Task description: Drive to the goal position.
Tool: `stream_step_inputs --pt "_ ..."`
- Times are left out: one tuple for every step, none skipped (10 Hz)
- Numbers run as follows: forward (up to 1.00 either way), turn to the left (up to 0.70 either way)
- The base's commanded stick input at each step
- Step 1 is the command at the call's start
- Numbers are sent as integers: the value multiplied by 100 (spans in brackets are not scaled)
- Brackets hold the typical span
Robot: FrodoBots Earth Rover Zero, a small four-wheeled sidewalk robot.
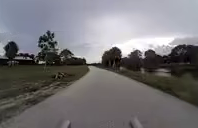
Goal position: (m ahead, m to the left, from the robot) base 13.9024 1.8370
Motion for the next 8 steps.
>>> stream_step_inputs --pt "100 0" --pt "100 0" --pt "100 0" --pt "100 0" --pt "100 0" --pt "100 0" --pt "100 0" --pt "100 0"
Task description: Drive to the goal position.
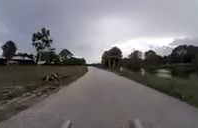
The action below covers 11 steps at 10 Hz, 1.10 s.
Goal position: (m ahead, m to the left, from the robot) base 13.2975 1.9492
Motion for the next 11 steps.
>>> stream_step_inputs --pt "100 0" --pt "100 0" --pt "100 0" --pt "100 0" --pt "100 0" --pt "100 0" --pt "100 0" --pt "100 0" --pt "100 0" --pt "100 0" --pt "100 0"
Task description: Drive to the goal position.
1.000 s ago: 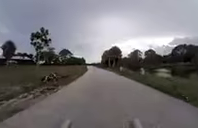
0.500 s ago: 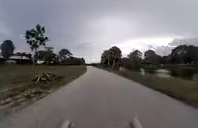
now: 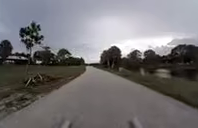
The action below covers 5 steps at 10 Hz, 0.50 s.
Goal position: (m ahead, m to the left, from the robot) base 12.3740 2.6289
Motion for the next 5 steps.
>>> stream_step_inputs --pt "100 0" --pt "100 0" --pt "100 0" --pt "100 0" --pt "100 0"
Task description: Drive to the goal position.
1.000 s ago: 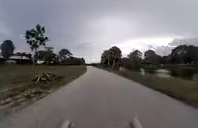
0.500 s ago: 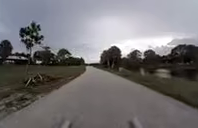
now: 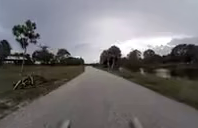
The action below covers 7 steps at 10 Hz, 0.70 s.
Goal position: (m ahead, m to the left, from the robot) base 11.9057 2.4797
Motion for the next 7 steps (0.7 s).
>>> stream_step_inputs --pt "100 0" --pt "100 0" --pt "100 0" --pt "100 0" --pt "100 0" --pt "100 0" --pt "100 40"
